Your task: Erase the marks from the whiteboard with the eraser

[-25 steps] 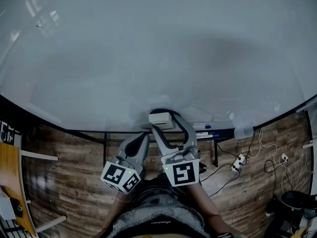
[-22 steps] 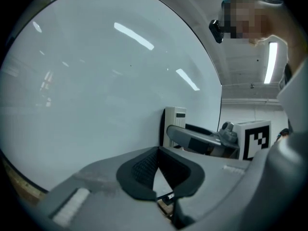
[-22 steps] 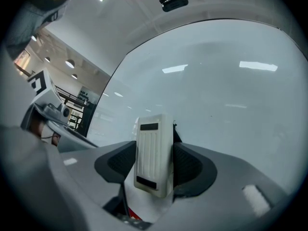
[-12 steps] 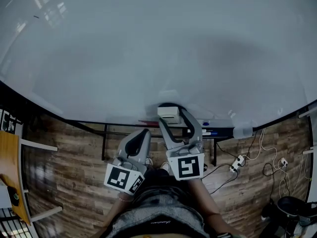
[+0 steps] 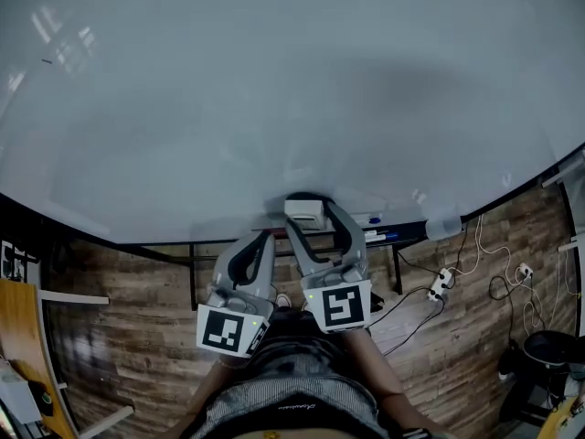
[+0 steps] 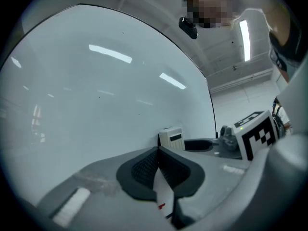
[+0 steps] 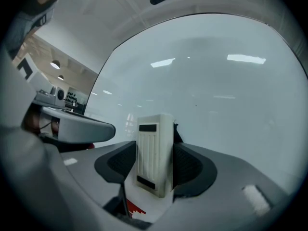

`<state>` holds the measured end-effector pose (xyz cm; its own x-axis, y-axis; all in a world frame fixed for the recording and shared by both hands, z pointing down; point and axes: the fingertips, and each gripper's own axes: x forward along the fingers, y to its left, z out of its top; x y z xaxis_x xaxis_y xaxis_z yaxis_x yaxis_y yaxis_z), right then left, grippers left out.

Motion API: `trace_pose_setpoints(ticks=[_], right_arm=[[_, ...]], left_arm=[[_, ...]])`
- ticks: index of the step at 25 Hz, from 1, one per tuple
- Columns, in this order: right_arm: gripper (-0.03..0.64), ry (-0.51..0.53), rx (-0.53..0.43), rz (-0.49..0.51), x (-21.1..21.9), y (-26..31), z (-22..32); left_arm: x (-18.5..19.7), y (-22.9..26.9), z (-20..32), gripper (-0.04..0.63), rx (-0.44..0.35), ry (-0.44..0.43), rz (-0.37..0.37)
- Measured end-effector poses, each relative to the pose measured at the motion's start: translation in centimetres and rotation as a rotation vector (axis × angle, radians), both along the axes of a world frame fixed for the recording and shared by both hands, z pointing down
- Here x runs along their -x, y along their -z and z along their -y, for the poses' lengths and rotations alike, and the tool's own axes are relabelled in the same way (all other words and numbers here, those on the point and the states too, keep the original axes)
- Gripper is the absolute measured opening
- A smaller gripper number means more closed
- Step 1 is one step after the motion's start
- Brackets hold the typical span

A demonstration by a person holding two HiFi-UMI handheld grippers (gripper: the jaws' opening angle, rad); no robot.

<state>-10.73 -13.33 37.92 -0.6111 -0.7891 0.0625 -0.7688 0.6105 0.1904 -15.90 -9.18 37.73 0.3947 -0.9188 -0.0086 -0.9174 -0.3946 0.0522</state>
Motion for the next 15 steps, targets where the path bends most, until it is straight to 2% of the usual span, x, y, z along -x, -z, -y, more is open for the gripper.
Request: trace_pose_setpoints(ticks=[5, 11, 15], right_arm=[[0.249, -0.080, 0.005, -0.001, 0.4, -0.5, 0.5], [0.249, -0.126, -0.031, 0.032, 0.3, -0.7, 0.6], [0.235, -0.116, -0.029, 0.028, 0.3, -0.8, 0.5]], left_arm=[[-0.4, -0.3, 0.6, 0.003, -0.019, -0.059, 0.054], [-0.4, -1.6, 0.7, 0.003, 0.004, -0.114, 0.048], [0.0, -2.3, 0.9, 0.003, 0.021, -0.124, 0.036]])
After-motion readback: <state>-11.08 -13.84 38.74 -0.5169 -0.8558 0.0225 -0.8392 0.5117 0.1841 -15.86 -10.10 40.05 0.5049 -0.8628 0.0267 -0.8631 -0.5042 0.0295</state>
